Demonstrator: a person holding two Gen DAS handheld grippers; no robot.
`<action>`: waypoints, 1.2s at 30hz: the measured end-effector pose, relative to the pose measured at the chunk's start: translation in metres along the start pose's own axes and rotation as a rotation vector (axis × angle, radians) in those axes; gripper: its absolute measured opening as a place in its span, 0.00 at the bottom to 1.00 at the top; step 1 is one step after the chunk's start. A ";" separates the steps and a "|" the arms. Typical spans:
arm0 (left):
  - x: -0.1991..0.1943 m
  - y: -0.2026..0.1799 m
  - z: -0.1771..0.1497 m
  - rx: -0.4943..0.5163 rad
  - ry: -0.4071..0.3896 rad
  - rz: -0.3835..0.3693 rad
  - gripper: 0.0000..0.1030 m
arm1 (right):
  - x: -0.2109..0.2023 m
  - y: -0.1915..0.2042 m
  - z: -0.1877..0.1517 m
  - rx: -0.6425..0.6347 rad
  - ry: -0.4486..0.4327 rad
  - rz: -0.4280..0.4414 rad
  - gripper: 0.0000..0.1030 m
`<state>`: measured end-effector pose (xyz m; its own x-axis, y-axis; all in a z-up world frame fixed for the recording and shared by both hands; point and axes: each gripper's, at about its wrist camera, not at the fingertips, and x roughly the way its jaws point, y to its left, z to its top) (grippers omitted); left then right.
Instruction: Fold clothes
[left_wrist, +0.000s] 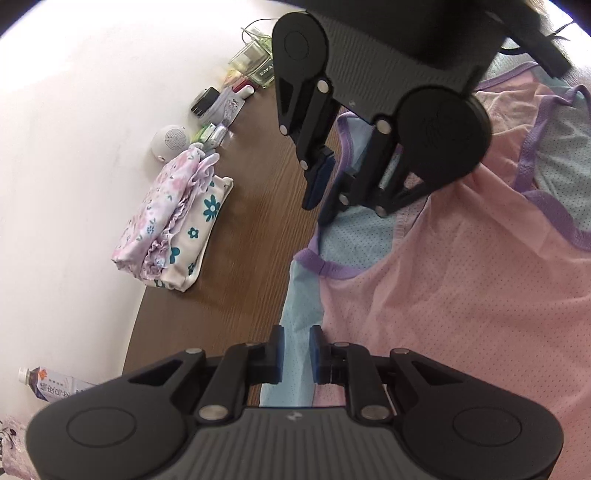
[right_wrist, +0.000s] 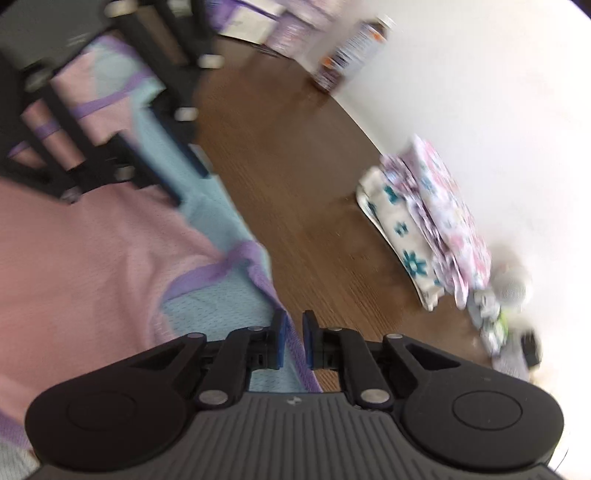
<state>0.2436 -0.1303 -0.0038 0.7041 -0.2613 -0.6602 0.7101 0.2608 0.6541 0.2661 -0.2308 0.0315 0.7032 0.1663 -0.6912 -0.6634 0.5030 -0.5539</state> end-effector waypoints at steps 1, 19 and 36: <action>0.000 0.000 -0.001 -0.003 0.000 0.000 0.14 | 0.000 -0.002 0.000 0.010 0.000 -0.005 0.09; -0.003 -0.002 -0.004 -0.034 -0.023 -0.002 0.14 | 0.011 -0.007 0.012 0.045 -0.067 0.014 0.11; -0.011 -0.002 -0.010 -0.057 -0.024 0.011 0.14 | -0.034 0.004 0.004 0.079 -0.097 0.117 0.14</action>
<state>0.2345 -0.1192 -0.0017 0.7121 -0.2803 -0.6437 0.7016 0.3158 0.6387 0.2408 -0.2311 0.0544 0.6466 0.3066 -0.6985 -0.7225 0.5400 -0.4318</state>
